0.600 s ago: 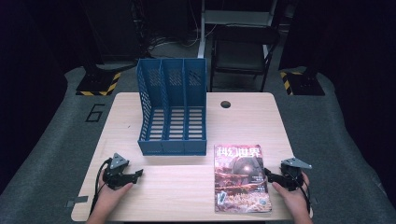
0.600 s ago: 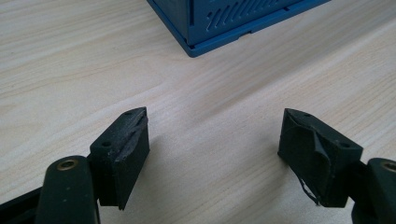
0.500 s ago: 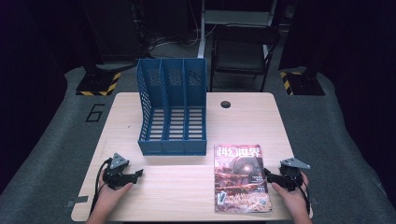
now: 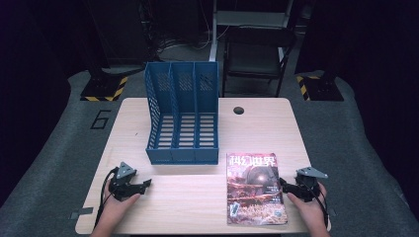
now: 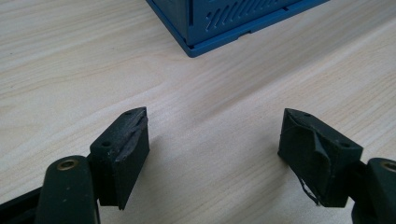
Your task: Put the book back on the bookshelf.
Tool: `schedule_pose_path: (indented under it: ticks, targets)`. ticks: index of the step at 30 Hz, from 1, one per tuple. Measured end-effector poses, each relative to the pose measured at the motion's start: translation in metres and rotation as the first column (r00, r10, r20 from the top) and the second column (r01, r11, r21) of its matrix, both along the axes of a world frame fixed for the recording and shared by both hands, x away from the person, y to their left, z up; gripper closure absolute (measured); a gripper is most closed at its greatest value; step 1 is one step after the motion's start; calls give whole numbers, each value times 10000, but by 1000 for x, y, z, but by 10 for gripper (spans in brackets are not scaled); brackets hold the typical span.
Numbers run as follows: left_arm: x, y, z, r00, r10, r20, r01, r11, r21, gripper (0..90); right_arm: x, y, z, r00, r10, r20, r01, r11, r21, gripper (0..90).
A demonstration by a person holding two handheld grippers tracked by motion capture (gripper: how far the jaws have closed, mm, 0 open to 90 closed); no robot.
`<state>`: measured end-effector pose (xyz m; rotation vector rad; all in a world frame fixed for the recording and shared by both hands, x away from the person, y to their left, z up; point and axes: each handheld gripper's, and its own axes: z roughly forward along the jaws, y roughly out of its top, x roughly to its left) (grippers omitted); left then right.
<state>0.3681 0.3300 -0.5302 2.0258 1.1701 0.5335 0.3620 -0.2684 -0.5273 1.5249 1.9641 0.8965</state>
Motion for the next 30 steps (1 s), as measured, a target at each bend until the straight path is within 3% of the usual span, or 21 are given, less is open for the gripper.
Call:
schedule_pose_path:
  ticks: [1, 2, 9, 16, 23, 30]
  targets:
    - [0, 0, 0, 10000, 58, 1, -58, 10000, -77, 244, 0, 2, 1, 9997, -220, -90, 221, 9997, 144, 248]
    - [0, 0, 0, 10000, 50, -8, -50, 10000, -86, 245, 1, 2, 1, 9999, -112, -118, 112, 9999, -28, 257]
    - [0, 0, 0, 10000, 45, -19, -45, 10000, -61, 245, 1, 2, 3, 9997, 204, -137, -204, 9998, -9, 345]
    - [0, 0, 0, 10000, 10, 8, -10, 10000, 4, 245, 1, 2, 4, 9996, 165, -208, -165, 9999, 11, 366]
    - [0, 0, 0, 10000, 12, 1, -12, 10000, -5, 246, 0, -2, 8, 10000, -72, -17, 72, 9992, 390, 399]
    - [-1, 0, 0, 10000, 41, -13, -41, 10000, 0, 245, -3, 1, 12, 9997, -188, -134, 195, 9982, 571, 380]
